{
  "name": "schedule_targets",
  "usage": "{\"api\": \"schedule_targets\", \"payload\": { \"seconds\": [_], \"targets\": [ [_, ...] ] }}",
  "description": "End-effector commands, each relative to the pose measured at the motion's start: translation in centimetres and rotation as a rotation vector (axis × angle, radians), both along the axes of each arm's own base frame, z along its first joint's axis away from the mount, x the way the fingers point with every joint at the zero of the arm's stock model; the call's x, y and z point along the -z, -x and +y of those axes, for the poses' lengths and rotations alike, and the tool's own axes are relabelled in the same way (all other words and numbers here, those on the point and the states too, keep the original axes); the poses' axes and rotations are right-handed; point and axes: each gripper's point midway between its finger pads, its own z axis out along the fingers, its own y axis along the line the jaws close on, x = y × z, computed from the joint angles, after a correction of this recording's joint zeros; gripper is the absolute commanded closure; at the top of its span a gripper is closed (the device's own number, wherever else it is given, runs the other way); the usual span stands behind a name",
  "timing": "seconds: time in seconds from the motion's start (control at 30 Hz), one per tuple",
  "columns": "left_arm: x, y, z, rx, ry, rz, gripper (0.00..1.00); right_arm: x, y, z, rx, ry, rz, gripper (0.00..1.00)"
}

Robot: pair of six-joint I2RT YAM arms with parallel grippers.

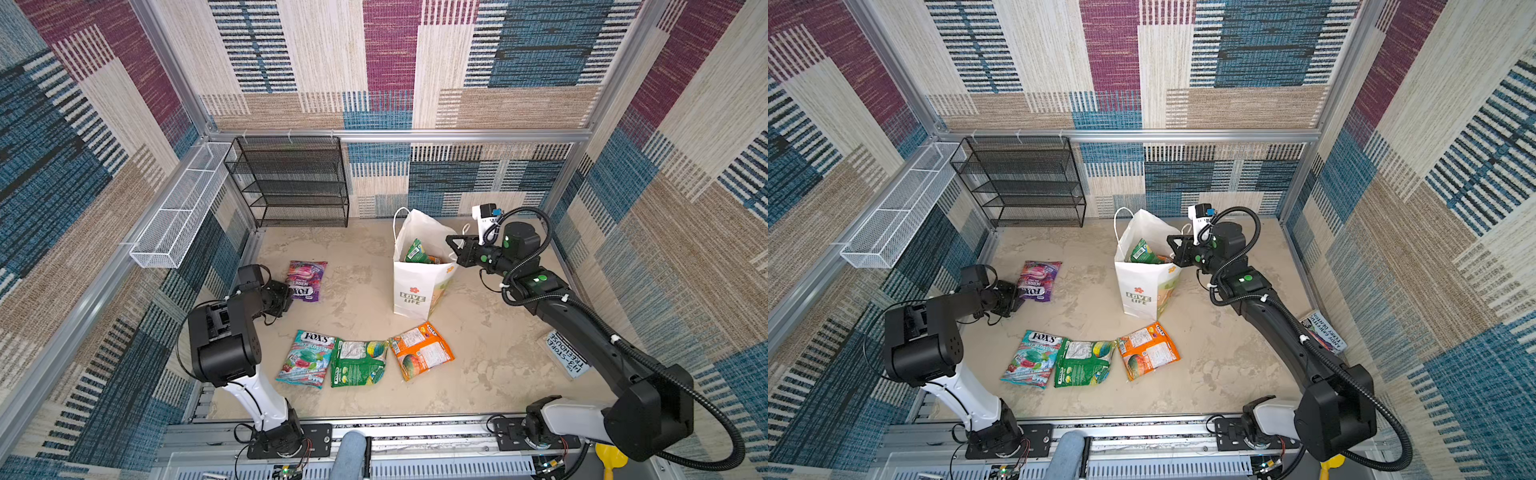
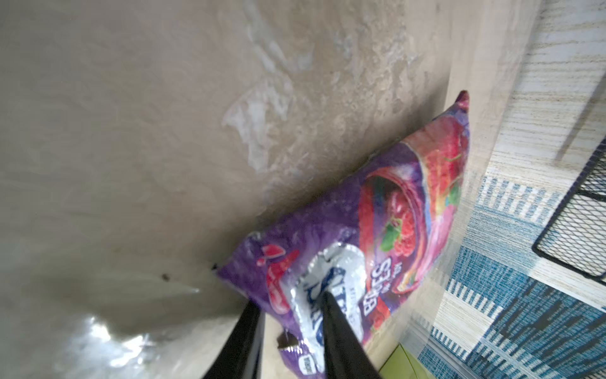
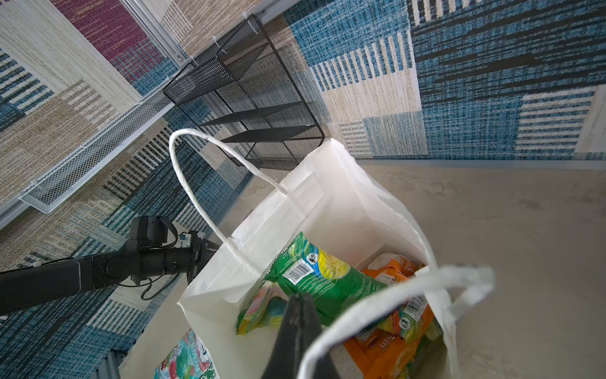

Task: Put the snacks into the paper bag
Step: 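Close the left gripper on the corner of the purple packet, then lift the purple packet with the left gripper toward the bag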

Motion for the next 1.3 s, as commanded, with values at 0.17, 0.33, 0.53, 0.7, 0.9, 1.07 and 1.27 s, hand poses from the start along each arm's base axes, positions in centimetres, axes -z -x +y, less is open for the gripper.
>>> {"api": "schedule_targets", "payload": {
  "seconds": [0.17,0.33,0.53,0.7,0.9,1.07,1.27],
  "targets": [
    [4.3,4.8,0.2,-0.018,-0.024,0.253,0.87,-0.7,0.1,0.0,-0.004,-0.017,-0.024,1.00],
    [2.9,3.5,-0.1,0.008,-0.001,0.160,0.99,-0.9,0.1,-0.2,0.006,-0.014,-0.030,1.00],
    [-2.1,3.2,-0.1,0.041,-0.076,0.019,0.71,-0.8,0.2,-0.1,0.000,-0.017,-0.029,1.00],
    [-4.1,4.0,1.2,0.103,-0.217,0.097,0.12,-0.8,0.1,0.0,-0.002,-0.017,-0.027,1.00],
    [-3.9,2.2,1.9,0.218,-0.267,0.160,0.01,-0.6,0.1,0.1,-0.004,-0.018,-0.020,1.00],
    [-3.2,1.0,1.2,0.305,-0.292,0.183,0.01,-0.8,0.1,-0.1,0.002,-0.016,-0.029,1.00],
    [-1.5,0.4,0.0,0.386,-0.321,0.271,0.00,-0.8,0.2,0.0,-0.004,-0.020,-0.026,1.00]
  ]
}}
